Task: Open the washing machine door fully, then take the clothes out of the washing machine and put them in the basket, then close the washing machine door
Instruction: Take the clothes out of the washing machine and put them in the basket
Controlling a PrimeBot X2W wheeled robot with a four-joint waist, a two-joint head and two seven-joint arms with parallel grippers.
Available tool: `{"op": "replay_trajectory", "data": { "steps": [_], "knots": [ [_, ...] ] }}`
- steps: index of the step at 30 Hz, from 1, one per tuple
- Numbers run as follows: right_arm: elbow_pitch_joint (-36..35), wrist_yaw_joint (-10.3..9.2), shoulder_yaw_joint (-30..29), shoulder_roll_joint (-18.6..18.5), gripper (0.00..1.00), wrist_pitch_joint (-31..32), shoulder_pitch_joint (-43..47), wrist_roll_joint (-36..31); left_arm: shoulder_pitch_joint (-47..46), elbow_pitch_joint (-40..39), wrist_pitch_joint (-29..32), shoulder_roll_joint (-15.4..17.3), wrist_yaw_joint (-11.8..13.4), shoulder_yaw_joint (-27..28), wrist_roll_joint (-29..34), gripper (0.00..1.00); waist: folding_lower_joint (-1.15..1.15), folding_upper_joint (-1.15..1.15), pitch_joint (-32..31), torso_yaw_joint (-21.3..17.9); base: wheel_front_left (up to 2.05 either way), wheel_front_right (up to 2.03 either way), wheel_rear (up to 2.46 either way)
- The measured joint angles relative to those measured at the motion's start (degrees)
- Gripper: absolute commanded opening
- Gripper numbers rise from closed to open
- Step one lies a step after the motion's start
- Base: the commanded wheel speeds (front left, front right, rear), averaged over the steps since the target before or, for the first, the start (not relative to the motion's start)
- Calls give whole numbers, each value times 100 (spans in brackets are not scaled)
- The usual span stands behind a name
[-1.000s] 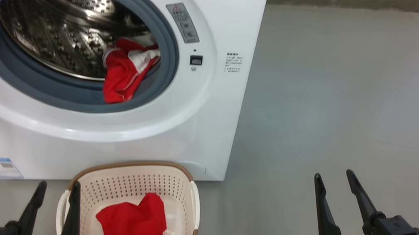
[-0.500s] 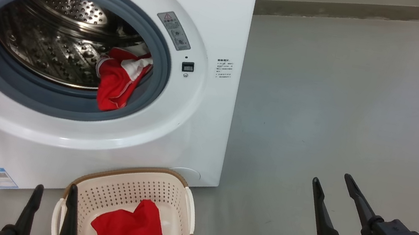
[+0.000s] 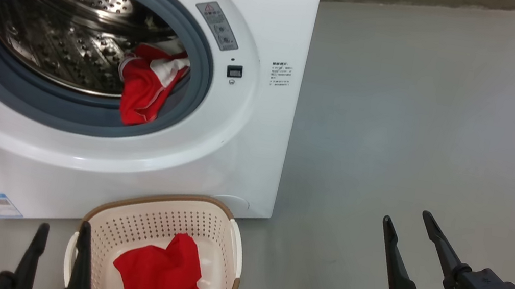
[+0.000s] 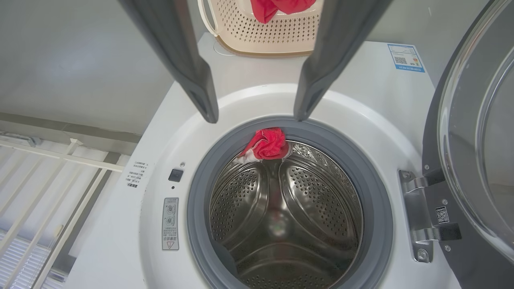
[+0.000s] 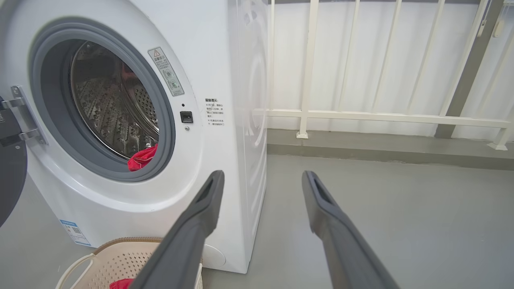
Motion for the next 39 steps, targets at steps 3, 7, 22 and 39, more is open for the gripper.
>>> {"op": "replay_trajectory", "data": {
  "steps": [3,7,22,39],
  "knots": [
    [-19,0,18,1,100,0,-1,0,-132,35,-8,14,-4,31,-59,100,0,0,102,11,0,0,0],
    [-49,0,31,1,100,0,-9,0,-407,181,-16,4,-56,44,-176,100,0,0,272,26,0,0,0],
    [-188,0,69,1,100,0,-402,-11,-2201,902,5,101,-219,-13,-214,100,0,0,1159,46,0,0,0],
    [-289,0,87,-2,100,-3,-856,-59,-4518,2492,-85,258,-468,34,-236,100,0,0,2182,20,0,0,0]
  ]
}}
